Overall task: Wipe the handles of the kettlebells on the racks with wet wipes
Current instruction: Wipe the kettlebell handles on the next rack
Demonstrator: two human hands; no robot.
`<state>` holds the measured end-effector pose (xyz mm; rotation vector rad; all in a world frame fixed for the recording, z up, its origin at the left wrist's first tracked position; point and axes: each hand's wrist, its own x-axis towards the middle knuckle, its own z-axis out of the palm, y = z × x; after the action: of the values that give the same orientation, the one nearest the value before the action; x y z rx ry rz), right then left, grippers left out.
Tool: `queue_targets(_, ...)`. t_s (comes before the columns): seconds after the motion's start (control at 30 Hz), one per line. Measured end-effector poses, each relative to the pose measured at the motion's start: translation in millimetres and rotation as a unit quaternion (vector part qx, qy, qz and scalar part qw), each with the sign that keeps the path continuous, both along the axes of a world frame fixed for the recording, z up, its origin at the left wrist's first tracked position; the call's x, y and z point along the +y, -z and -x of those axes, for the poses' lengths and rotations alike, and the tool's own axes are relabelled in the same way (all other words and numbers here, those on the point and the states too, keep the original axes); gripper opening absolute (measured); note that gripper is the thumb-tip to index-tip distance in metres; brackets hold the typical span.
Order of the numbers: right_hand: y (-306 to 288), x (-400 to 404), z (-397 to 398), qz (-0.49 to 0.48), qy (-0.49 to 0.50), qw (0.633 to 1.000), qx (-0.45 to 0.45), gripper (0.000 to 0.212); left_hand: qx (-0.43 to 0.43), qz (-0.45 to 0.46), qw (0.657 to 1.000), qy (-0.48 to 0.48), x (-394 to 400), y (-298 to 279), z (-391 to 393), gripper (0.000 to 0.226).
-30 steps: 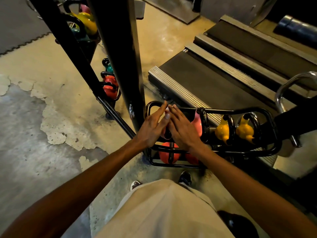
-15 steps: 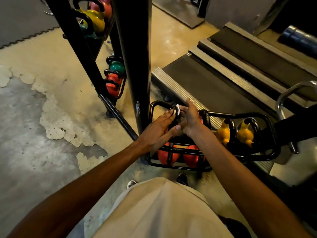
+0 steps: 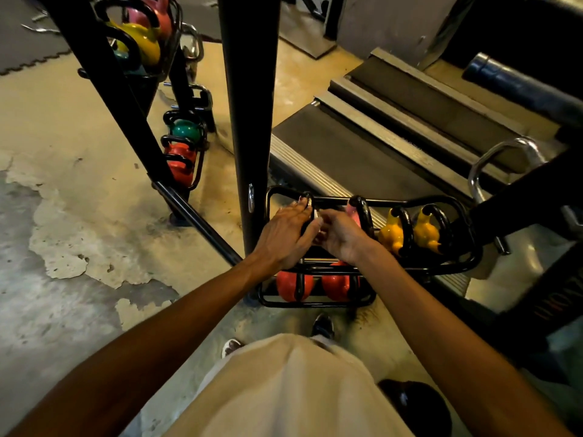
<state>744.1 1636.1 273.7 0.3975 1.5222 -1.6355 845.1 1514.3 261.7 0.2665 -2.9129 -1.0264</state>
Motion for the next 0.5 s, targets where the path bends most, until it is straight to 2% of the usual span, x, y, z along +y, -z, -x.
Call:
queue_targets(0.2,6.9,10.6,-17.8,-0.074,-0.030,0.985,0.151,0.013,0.012,-0.009,0.999,-0.040,8.5,-2.3,0.1,0.063)
queue_targets(0.43,8.7,24.3,-7.8,-0.138,-0.006,0.967,0.215,0.021,0.010,-0.018,0.998,-0.054,21.1,4.9,-0.5,0.077)
queue_targets(0.5,2.8,26.6,-1.7,-0.134,-0.019,0.961,0.241,0.022,0.019,-0.026,0.998,-0.062,28.2,8.0,-2.0,0.072)
